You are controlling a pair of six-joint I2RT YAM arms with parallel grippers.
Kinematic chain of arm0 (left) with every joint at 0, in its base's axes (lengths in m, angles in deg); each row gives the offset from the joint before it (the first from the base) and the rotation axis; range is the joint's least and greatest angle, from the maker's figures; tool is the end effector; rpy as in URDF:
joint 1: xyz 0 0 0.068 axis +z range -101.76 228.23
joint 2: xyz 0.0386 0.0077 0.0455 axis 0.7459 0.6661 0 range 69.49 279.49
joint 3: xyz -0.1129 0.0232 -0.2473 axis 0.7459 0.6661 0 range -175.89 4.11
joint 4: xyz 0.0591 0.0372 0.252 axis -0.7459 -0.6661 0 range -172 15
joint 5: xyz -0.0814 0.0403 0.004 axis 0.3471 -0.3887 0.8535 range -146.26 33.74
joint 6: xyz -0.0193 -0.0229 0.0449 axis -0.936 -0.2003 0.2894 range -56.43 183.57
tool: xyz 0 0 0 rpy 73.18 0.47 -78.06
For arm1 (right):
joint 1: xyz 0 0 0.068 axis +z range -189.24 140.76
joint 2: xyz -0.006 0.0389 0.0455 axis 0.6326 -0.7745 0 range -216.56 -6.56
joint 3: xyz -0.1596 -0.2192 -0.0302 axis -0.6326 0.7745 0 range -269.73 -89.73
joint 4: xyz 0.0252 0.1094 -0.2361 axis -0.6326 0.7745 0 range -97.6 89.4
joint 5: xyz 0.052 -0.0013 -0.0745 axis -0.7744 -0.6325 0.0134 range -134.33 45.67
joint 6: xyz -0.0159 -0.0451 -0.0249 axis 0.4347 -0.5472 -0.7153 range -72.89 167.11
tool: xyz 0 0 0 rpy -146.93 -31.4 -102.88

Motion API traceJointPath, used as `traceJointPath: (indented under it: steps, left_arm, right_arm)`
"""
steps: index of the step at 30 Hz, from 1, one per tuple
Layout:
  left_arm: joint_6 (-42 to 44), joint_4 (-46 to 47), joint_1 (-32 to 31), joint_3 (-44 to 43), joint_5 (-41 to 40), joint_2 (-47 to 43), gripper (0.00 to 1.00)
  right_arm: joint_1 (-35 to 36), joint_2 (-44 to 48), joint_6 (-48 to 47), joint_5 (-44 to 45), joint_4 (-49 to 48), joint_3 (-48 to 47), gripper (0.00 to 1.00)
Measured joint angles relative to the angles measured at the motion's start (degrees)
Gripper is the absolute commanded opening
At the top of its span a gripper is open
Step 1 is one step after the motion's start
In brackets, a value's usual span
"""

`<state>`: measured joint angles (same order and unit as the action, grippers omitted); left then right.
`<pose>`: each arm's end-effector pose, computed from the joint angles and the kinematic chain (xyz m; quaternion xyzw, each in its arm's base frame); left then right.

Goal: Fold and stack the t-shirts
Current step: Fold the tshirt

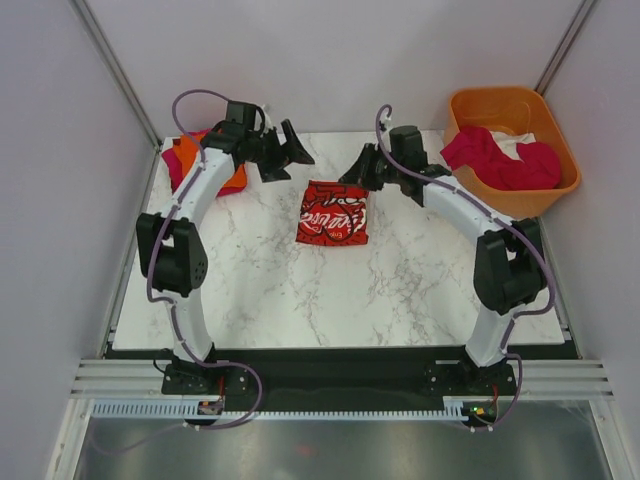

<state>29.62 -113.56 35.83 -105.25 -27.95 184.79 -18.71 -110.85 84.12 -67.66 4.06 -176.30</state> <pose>0.4436 -0.1147 0.3126 -0.0743 0.8961 -0.3549 0.2559 0.3974 0.1639 0.2996 0.0202 0.8513 0.3910 0.3492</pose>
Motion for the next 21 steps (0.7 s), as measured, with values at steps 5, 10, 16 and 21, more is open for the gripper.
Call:
traceJointPath:
  steps: [5,10,16,21]
  left_arm:
    - [-0.50,7.56,-4.50,14.25,3.32,-3.80,0.87]
    - [-1.86,13.77,-5.38,26.97,7.89,0.46,0.86]
    - [-3.74,17.77,-4.04,31.36,12.37,3.98,0.86]
    - [-4.20,19.71,-3.04,32.68,14.27,3.89,0.76]
  right_arm:
    - [0.42,-4.39,5.20,-8.96,-7.15,9.97,0.12]
    - [-1.40,-6.86,6.14,-10.93,-9.57,21.35,0.10]
    - [-3.34,-6.86,6.19,-13.29,-14.23,26.73,0.10]
    - [-3.65,-7.08,6.29,-14.60,-18.84,29.11,0.30]
